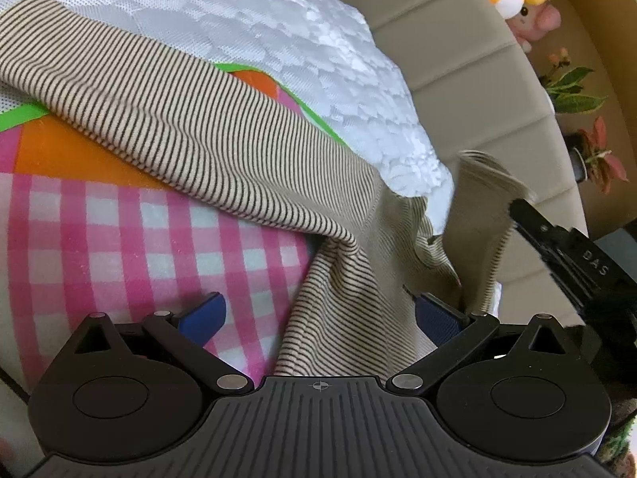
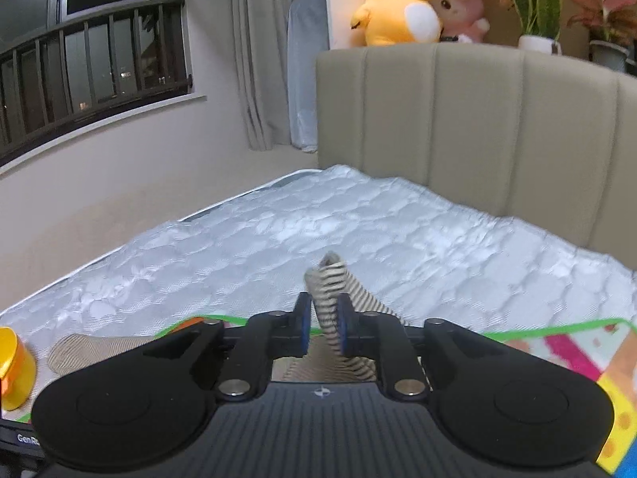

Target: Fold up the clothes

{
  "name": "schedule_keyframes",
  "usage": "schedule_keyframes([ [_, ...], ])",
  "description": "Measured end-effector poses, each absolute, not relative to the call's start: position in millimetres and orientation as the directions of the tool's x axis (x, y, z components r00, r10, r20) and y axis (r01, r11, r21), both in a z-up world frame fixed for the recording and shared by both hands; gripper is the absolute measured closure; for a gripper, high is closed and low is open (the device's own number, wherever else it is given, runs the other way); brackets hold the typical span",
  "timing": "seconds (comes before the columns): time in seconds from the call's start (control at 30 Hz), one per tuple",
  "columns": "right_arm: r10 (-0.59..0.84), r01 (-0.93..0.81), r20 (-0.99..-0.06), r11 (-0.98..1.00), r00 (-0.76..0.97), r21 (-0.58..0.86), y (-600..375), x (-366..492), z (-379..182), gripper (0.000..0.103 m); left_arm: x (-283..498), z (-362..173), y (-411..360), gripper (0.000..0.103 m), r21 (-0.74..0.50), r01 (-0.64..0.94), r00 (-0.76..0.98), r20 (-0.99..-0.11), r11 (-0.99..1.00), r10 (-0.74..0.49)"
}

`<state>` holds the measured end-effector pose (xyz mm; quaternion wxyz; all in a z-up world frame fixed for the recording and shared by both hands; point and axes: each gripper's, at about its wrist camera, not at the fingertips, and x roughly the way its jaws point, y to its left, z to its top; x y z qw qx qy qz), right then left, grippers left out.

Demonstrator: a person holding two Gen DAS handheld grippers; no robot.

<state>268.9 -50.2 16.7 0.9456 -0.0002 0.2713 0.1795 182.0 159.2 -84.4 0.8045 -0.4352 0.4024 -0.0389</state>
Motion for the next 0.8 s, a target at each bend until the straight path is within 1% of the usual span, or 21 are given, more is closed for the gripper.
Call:
schedule_keyframes([
  [0.03,0.353,-0.352,-0.509,0.930,0.785,0.103,-49,266,17,0.082,182,-85,160,0.000,-0.733,-0.287,0.673,-0.612,0.616,-0.415],
  [0.07,0.367,-0.364,-0.505,0.925,0.781,0.110,-48,263,17,0.073,182,-85,160,0.000,-0.736,-0.287,0.672,-0.611,0.613,-0.418],
  [0.1,0.380,-0.376,-0.499,0.920,0.779,0.113,-49,259,18,0.068,183,-86,161,0.000,-0.738,-0.288,0.672,-0.610,0.611,-0.420],
  [0.13,0.390,-0.389,-0.491,0.915,0.779,0.110,-51,253,20,0.060,183,-87,161,0.000,-0.740,-0.288,0.672,-0.608,0.608,-0.422],
  [0.17,0.397,-0.394,-0.487,0.912,0.778,0.113,-56,248,22,0.055,183,-87,162,0.000,-0.742,-0.287,0.674,-0.606,0.606,-0.423],
  [0.2,0.397,-0.390,-0.488,0.913,0.777,0.122,-63,241,22,0.052,183,-87,162,0.000,-0.744,-0.286,0.676,-0.603,0.603,-0.423],
  [0.27,0.399,-0.381,-0.490,0.914,0.775,0.141,-79,229,22,0.040,182,-87,163,0.000,-0.751,-0.286,0.684,-0.595,0.594,-0.422],
  [0.3,0.399,-0.371,-0.493,0.915,0.773,0.158,-89,223,21,0.036,181,-87,164,0.000,-0.757,-0.288,0.692,-0.588,0.587,-0.419],
  [0.37,0.398,-0.340,-0.502,0.917,0.768,0.207,-115,209,14,0.017,177,-84,169,0.000,-0.772,-0.293,0.723,-0.565,0.563,-0.398],
  [0.4,0.393,-0.323,-0.500,0.919,0.772,0.225,-127,201,9,0.012,175,-82,172,0.000,-0.777,-0.300,0.741,-0.555,0.554,-0.378],
  [0.43,0.385,-0.304,-0.495,0.922,0.779,0.239,-139,193,3,0.003,171,-79,177,0.002,-0.774,-0.316,0.760,-0.552,0.549,-0.342],
  [0.47,0.379,-0.285,-0.490,0.924,0.785,0.256,-151,185,-4,0.002,166,-74,183,0.004,-0.769,-0.336,0.778,-0.552,0.545,-0.299],
  [0.5,0.374,-0.267,-0.485,0.923,0.791,0.276,-161,179,-11,0.002,161,-70,188,0.013,-0.763,-0.356,0.794,-0.551,0.539,-0.256],
  [0.53,0.368,-0.245,-0.478,0.922,0.798,0.301,-172,174,-18,0.001,157,-64,194,0.018,-0.756,-0.375,0.808,-0.551,0.537,-0.210],
  [0.6,0.357,-0.192,-0.461,0.910,0.813,0.367,-195,164,-33,0.000,145,-50,208,0.018,-0.732,-0.419,0.830,-0.549,0.538,-0.101],
  [0.67,0.352,-0.136,-0.456,0.887,0.817,0.441,-217,163,-47,0.000,135,-38,220,0.022,-0.710,-0.464,0.838,-0.546,0.531,0.001],
  [0.7,0.351,-0.116,-0.456,0.877,0.818,0.466,-226,165,-51,0.000,133,-37,226,0.025,-0.710,-0.481,0.835,-0.549,0.515,0.023],
  [0.8,0.349,-0.089,-0.432,0.852,0.832,0.516,-244,171,-56,0.000,129,-43,236,0.037,-0.730,-0.520,0.817,-0.576,0.443,0.010],
])
